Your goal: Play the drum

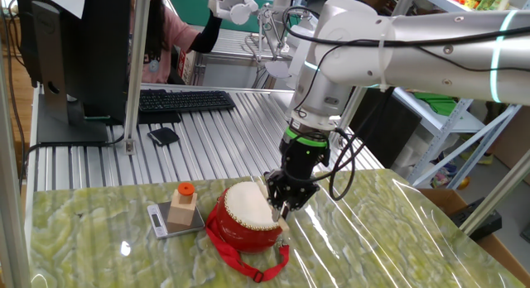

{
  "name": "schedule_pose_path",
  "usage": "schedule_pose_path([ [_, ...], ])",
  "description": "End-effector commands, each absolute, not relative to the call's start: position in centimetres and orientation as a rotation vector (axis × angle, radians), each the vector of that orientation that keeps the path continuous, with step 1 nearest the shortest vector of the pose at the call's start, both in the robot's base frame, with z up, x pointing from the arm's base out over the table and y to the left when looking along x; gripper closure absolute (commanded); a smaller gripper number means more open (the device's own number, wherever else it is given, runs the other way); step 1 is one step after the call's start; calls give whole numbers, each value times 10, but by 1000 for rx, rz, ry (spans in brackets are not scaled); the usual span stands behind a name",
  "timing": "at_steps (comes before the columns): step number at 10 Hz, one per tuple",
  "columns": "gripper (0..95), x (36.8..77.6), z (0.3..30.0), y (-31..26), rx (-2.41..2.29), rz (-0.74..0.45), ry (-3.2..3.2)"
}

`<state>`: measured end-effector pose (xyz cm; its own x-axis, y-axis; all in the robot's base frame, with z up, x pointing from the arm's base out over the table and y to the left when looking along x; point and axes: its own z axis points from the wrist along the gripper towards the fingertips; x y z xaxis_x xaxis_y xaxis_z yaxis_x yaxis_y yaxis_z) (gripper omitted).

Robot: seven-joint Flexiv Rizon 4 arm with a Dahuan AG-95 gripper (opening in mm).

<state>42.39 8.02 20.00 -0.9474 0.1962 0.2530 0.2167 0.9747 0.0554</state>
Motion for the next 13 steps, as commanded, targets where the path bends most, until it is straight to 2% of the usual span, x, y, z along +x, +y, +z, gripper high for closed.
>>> schedule_pose_path([
  [1,950,424,195,78,-306,-122,-2872],
  [7,950,407,170,88,-392,-120,-2864],
  [13,950,391,201,95,-424,-116,-2869],
])
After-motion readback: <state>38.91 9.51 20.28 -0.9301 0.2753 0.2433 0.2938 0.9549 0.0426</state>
